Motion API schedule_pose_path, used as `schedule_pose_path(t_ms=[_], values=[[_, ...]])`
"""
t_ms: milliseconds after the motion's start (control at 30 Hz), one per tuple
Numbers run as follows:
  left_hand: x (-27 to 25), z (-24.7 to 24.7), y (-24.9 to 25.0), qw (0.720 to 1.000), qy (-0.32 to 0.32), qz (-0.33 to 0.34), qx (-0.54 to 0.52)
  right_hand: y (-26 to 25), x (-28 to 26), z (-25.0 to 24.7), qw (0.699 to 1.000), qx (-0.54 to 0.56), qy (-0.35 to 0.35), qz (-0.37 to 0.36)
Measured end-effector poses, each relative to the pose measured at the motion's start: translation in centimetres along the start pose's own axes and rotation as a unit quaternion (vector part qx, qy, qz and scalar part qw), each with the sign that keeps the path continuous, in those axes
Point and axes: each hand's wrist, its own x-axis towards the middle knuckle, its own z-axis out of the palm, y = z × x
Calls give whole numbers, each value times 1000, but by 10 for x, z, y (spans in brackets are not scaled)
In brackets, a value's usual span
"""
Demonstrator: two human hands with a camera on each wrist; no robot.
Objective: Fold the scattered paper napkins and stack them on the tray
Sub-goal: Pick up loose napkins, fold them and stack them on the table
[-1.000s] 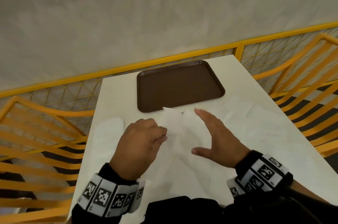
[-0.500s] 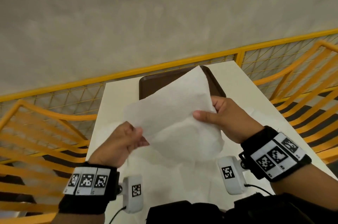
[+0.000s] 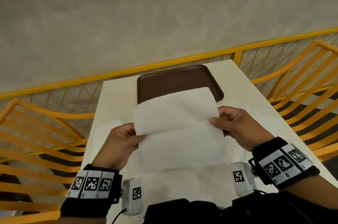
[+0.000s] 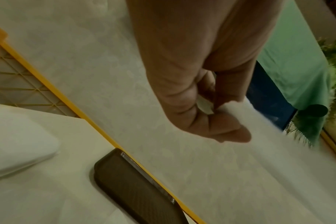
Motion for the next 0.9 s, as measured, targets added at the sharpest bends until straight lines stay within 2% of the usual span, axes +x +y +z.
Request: schedule_pose_path(t_ms=[167,233,333,400,500,600,700,900], values=[[-1,-1,3,999,-6,16,34,-4,-6,-1,1000,-1,-31,-3],[0,-5,3,997,-5,17,78,-2,-6,-2,999,-46,-15,3],[-2,-9,6,993,-10,18,119,-5,-6,0,1000,-28,-3,13],[-5,-7,11,991,-23,21,128,-5,-6,2,995,-102,4,-2],[-9,-7,17,985,-72,-1,159,-6,-6,9,956,-280,22,-85],[-11,4,16,951,-104,-23,291,-9,-7,22,918,-353,-12,-181],[-14,22,2,901,-120,10,416,-10,-9,36,890,-385,-55,-240],[-13,23,-39,856,-74,90,504,-6,-15,50,851,-425,-105,-289]])
